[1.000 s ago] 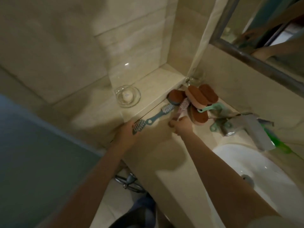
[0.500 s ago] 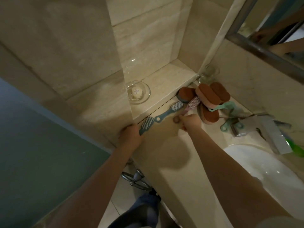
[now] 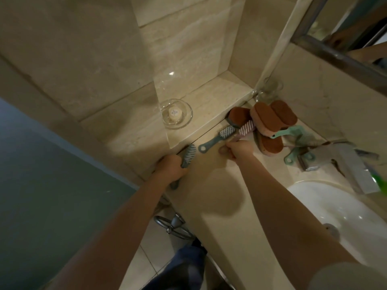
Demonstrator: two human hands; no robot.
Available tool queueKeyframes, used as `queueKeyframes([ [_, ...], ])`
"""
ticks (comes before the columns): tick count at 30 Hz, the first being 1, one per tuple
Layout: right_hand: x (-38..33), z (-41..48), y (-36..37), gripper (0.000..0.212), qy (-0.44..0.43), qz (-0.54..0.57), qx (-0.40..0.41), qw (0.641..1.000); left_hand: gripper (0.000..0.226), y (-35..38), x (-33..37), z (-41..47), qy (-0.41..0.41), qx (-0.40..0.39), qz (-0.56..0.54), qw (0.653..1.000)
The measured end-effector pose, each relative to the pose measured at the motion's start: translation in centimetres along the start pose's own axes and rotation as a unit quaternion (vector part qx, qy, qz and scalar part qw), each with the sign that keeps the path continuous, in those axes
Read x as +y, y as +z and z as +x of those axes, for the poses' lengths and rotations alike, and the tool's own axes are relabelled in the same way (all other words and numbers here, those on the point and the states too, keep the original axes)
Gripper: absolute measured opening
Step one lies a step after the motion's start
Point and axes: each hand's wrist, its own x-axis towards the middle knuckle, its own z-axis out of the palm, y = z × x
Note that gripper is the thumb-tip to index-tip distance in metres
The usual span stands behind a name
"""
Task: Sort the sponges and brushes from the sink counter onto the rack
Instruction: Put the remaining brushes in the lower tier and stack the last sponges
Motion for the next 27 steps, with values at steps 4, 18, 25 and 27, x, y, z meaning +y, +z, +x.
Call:
queueKeyframes([
  [4, 0.9, -2.2, -0.5, 0.015, -0.033, -0.021, -0.010, 0.999, 0.037, -0.5, 0.4, -0.1, 0.049, 0.028, -0.038, 0.998],
  [18, -2.0, -8.4, -9.0, 0.008, -0.240, -0.059, 0.038, 0.968, 0.024, -3.7, 11.8, -1.4, 0.128, 0.145, -0.291, 0.937],
  [25, -0.7, -9.7, -12.2, 0.014, -0.243, -0.159, 0.006, 0.957, 0.019, -6.8, 18.3, -3.1, 0.240, 0.152, -0.377, 0.881],
  [27, 0.2, -10.2, -12.7, 0.018, -0.252, -0.203, -0.007, 0.946, 0.028, -5.9, 19.4, -2.9, 0.256, 0.127, -0.326, 0.901],
])
